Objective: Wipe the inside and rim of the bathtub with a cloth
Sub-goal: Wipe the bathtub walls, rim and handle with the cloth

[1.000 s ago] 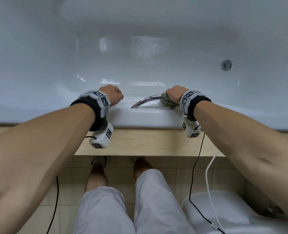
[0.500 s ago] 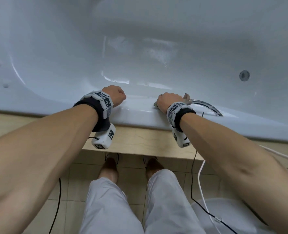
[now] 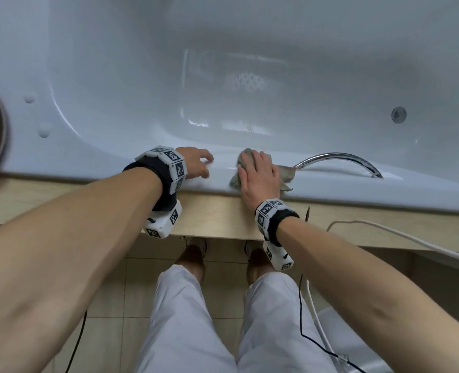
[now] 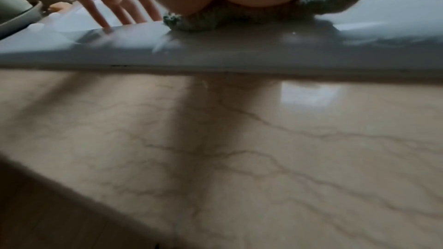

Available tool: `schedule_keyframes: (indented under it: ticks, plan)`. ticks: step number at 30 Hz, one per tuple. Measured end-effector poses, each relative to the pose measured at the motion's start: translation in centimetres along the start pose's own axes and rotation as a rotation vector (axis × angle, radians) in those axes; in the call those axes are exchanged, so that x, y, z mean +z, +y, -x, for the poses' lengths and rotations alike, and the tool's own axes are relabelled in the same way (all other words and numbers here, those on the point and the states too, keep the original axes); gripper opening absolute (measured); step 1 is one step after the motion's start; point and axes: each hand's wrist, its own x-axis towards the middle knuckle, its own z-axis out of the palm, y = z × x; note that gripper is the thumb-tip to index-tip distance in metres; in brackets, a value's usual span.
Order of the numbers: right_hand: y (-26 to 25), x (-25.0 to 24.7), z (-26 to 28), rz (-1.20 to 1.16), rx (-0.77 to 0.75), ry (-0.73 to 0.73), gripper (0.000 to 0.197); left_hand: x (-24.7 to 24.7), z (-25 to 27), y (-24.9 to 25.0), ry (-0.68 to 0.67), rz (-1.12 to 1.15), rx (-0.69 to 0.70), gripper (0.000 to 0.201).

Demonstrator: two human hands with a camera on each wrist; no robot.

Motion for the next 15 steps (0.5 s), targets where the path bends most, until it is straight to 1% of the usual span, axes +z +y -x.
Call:
schedule_keyframes:
  ticks: [3,6,7,10,11,15]
  plan:
    - [-0.6,0.9,1.0,0.104,-0.020,-0.073,0.057,0.2,0.0,-1.0,0.017,-0.040,0.022,0.056]
    - [0.9,0.6,1.9,0.177,-0.043,-0.134,0.062,0.2,0.0,-1.3,0.017,-0.079,0.056,0.058]
    - [1.8,0.2,2.2,0.191,-0.021,-0.139,0.063,0.2,-0.1,-1.2,0.022,-0.097,0.064,0.058]
    - [4.7,-1.0,2.8,0.186,0.114,-0.166,0.063,0.4,-0.2,-0.7,0.054,-0.162,0.078,0.058]
    - [5.7,-1.4,3.1,0.188,0.133,-0.176,0.064,0.6,-0.2,-0.5,0.062,-0.176,0.075,0.059]
    - [8.3,-2.3,3.5,0.242,0.065,-0.215,0.069,1.4,-0.2,-0.4,0.097,-0.194,0.037,0.057]
